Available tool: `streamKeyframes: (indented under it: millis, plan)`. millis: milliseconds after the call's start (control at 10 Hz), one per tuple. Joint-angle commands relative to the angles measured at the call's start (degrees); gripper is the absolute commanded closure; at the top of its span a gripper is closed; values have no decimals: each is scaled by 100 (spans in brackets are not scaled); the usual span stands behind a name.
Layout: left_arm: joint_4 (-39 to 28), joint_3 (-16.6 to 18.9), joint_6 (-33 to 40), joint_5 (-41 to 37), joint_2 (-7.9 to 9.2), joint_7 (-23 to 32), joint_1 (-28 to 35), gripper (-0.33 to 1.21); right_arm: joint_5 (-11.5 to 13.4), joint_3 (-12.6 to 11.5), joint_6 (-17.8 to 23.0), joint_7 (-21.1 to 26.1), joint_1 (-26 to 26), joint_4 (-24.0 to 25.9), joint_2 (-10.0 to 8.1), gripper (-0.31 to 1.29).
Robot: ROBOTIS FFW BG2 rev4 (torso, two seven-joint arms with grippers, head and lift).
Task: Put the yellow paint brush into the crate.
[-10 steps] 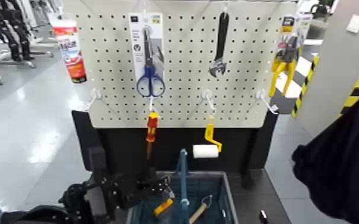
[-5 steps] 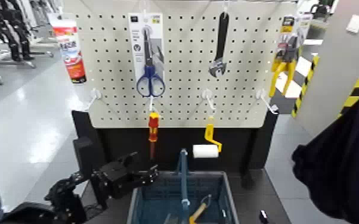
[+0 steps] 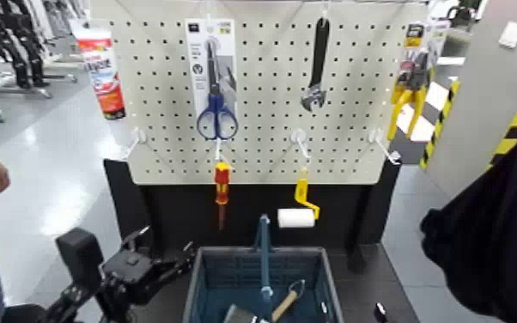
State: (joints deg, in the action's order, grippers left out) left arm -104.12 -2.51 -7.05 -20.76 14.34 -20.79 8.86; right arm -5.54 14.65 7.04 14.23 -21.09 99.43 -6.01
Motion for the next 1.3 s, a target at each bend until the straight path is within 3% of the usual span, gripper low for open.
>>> streamKeyframes:
  millis: [100,600,900,1300]
  plan:
    - [32,128,530,450,-283,392,476,12,9,-15,0,0,-9,6,3,14]
    - [-3,137,908,1127,-731,910,1021,12,176,-85,105,0,-61,32,39,14]
    - [-135,66,960,1294,-731,1253,1293,12,185,-94,105,-8,-79,50,56,14]
    - [-170,49,960,1373,-722,1306,1355,12,255,-112,35,18,-88,94,65,14]
